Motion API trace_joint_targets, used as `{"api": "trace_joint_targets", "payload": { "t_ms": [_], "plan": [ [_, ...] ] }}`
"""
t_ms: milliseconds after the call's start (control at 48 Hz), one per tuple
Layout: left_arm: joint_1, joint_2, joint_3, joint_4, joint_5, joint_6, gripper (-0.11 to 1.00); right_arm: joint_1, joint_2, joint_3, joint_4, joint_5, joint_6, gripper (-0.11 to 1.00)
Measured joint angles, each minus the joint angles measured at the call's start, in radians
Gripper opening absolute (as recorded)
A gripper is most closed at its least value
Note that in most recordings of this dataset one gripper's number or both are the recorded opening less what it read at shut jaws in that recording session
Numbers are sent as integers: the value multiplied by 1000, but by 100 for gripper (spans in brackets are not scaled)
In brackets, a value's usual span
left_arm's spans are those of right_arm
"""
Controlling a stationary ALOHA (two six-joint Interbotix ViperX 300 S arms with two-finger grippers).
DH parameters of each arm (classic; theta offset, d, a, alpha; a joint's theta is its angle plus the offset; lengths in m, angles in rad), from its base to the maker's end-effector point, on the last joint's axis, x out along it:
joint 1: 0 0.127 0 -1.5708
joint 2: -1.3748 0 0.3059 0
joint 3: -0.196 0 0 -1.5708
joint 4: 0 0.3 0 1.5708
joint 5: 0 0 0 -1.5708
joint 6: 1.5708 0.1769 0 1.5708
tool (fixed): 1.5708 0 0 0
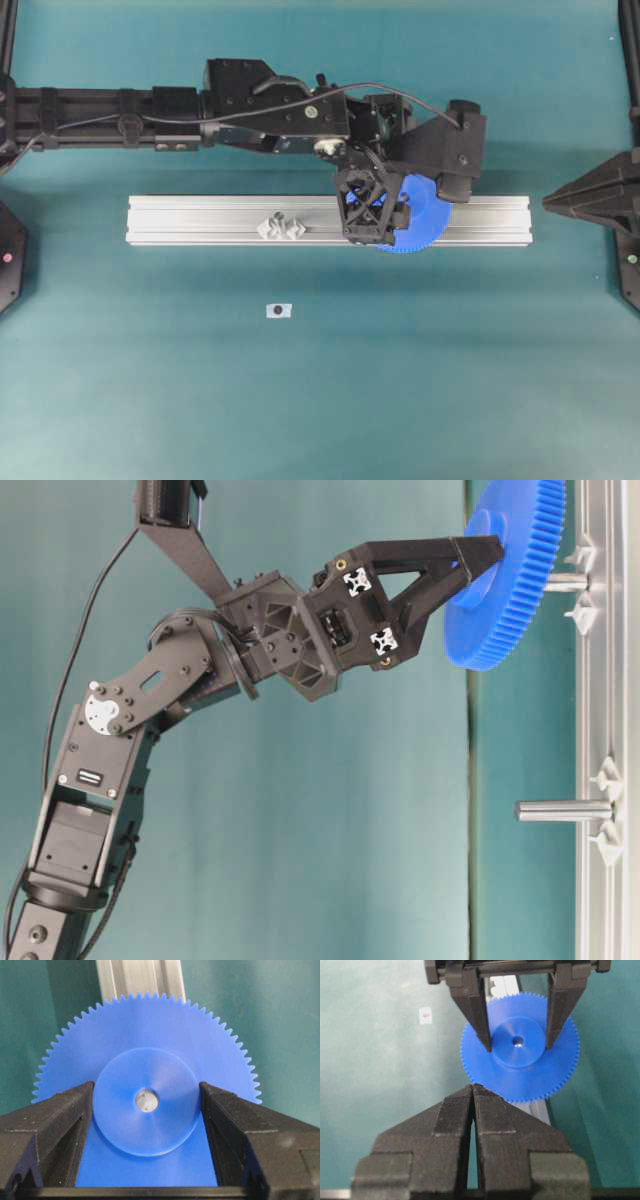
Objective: Find the location of the shaft and insert the large gear.
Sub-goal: 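Align the gear's bore with the right shaft using the left gripper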
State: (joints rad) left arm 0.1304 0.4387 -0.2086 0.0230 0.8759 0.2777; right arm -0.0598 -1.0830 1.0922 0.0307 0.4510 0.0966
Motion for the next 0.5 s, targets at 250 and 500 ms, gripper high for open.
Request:
{"api": "trace_joint_targets", "payload": {
  "t_ms": [250, 500],
  "plan": [
    [3, -15, 31, -2, 2, 0, 72, 2, 0, 0, 0, 0, 0, 7],
    [15, -44, 72, -2, 5, -5, 72, 0, 0, 0, 0, 0, 0, 7]
  ]
}}
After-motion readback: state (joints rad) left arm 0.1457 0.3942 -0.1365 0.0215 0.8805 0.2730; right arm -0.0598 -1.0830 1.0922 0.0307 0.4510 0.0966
